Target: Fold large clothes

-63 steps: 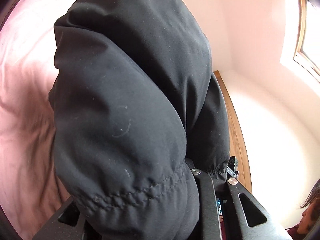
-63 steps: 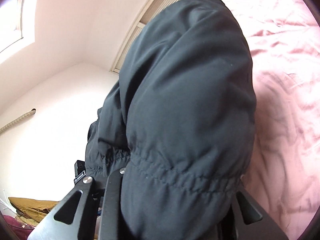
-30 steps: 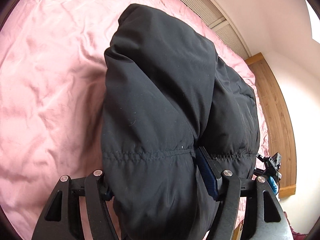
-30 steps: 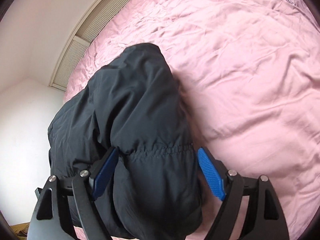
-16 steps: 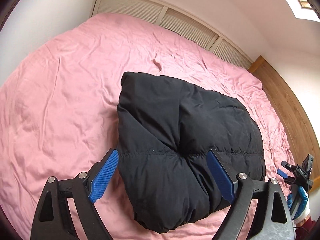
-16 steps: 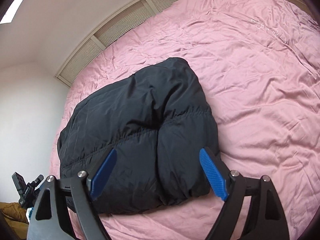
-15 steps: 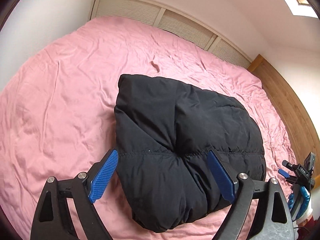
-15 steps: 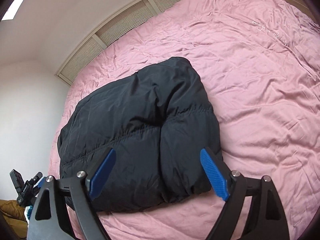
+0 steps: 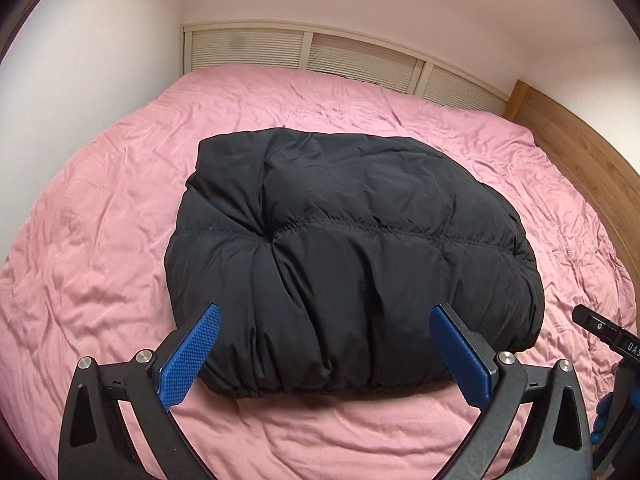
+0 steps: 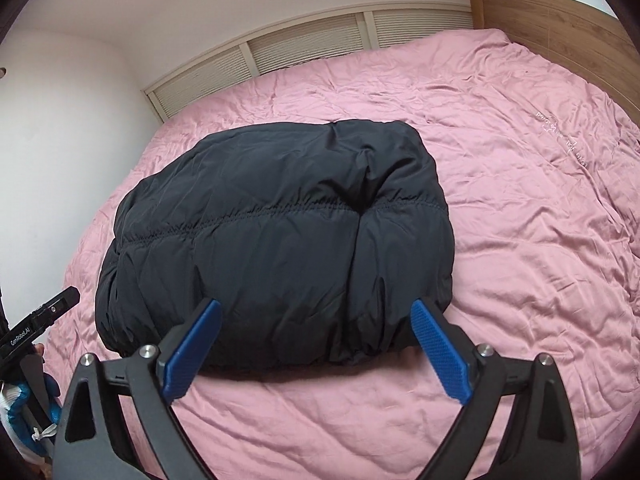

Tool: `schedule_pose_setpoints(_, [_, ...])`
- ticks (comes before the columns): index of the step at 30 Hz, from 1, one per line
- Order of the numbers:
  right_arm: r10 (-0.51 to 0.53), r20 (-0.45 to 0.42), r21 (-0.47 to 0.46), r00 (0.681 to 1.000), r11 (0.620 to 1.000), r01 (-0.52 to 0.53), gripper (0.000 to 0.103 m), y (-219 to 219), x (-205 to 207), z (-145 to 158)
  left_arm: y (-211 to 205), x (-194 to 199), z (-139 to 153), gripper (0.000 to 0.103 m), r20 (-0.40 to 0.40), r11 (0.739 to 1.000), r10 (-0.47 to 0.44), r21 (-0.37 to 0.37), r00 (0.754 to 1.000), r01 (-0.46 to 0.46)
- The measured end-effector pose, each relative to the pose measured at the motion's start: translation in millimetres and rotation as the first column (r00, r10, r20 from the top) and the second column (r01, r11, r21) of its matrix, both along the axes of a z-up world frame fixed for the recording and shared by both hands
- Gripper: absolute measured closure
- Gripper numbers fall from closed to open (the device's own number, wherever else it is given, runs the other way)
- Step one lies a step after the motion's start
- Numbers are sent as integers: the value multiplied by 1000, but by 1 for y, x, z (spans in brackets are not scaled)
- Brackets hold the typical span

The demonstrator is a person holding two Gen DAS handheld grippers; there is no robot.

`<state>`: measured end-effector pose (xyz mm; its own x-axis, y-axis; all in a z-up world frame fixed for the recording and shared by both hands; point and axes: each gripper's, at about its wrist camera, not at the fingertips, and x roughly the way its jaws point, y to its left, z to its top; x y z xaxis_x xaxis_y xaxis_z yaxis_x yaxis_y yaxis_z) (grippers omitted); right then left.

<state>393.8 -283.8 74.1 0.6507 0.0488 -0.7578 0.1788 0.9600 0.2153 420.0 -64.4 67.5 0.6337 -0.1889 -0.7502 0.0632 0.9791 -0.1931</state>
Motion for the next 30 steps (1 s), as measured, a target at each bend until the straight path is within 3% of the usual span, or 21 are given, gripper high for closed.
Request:
schedule_pose_setpoints(7, [109,37,-83,993,991,-106,6,21,-37,16,-19,-71,10,1,35,982,162,93,986,-165])
schedule_pose_setpoints(12, [119,51,-144,992,983,-110,6,35,-55,15,-19,-89,2,1,64,962,225,141,972,-232])
schedule_pose_setpoints(17, [88,83,-171,993,983,-73,6,46,-63,-3,-17,-84,-22,1,80,970,189,138,979,-199])
schedule_pose_setpoints(23, [56,131,-192,990,981,-31,6,59,-71,-27,-21,-80,-42,1,122,968,121,207,985,-144])
schedule_pose_setpoints(30, [26,145,-182,989,983,1,6,59,-75,-47,-16,-76,-59,1,115,986,84,133,990,-99])
